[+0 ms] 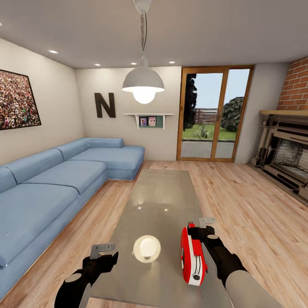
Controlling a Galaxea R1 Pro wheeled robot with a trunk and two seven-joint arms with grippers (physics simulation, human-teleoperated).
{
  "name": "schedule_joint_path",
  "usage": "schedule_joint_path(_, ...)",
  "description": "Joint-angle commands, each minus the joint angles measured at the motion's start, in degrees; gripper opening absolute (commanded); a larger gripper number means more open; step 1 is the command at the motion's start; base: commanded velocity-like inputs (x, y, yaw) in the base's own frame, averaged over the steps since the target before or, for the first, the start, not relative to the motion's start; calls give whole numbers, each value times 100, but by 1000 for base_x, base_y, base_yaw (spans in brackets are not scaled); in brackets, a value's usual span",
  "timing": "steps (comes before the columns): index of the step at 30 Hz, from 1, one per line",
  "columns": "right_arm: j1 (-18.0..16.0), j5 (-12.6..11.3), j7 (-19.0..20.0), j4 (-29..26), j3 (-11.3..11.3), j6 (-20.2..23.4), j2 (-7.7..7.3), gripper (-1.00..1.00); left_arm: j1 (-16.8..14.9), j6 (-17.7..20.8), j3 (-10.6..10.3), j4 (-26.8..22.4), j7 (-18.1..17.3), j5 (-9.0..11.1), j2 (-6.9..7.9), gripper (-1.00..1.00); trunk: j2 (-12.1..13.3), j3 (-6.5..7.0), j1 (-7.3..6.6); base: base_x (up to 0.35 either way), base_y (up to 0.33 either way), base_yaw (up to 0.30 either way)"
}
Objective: Turn on the radio receiver that's on the table in the living room.
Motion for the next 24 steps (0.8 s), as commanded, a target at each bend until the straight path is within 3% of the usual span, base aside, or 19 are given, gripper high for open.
schedule_joint_path(1, 1, 12, -11, 3, 6, -96, 0, 100, 1, 0, 0, 0, -2, -2, 0, 100, 0, 0, 0, 0, 0, 0)
schedule_joint_path(6, 3, 5, -36, 9, 11, -382, 0, 100, 2, 0, 0, 0, -1, -11, 0, 100, 0, -5, 0, 0, 0, 0)
schedule_joint_path(20, 2, -19, -7, 20, 9, -377, 0, 100, 0, 0, 0, 0, -1, -12, 0, 100, 0, -116, 0, 0, 0, 0)
schedule_joint_path(24, 2, -21, -4, 301, -21, -365, -8, 100, 0, 0, 1, 0, 2, -9, 0, 100, 0, -154, 0, 0, 0, 0)
